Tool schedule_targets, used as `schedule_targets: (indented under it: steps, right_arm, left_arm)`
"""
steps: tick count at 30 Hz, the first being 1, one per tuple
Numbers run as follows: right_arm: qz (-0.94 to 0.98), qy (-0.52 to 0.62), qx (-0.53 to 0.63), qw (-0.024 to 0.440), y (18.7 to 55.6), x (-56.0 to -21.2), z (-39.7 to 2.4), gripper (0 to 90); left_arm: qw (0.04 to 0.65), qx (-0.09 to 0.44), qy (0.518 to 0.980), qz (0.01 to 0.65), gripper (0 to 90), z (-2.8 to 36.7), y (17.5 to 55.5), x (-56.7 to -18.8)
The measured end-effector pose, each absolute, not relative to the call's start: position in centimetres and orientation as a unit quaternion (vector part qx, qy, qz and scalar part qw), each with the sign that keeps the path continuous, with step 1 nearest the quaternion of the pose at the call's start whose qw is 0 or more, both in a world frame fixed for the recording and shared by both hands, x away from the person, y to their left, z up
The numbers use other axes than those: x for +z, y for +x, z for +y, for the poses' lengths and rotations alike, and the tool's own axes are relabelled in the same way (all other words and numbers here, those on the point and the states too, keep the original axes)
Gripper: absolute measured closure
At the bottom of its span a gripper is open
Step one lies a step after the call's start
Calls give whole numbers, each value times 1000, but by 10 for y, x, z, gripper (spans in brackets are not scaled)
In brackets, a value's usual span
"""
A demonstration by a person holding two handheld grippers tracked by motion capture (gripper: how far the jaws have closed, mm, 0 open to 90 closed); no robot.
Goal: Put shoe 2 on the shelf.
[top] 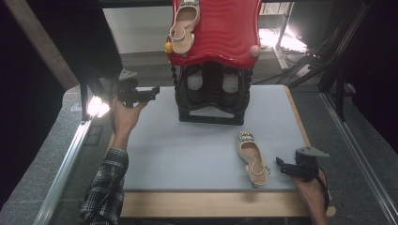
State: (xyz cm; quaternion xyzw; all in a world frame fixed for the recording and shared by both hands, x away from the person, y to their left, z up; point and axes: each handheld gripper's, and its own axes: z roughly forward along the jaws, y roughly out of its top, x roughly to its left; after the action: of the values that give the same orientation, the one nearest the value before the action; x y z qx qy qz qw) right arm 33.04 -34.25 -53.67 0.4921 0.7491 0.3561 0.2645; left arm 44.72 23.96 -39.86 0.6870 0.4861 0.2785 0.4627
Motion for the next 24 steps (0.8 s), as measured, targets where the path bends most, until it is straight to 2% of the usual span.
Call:
schedule_targets:
  steps: [12,24]
  right_arm:
    - [762,486,347,251,334,-535,-341,65]
    - [768,472,351,253,334,-528,-337,61]
  left_arm:
    - [446,256,715,473,37,222,417,-442]
    - [428,234,737,468,28,209,384,-480]
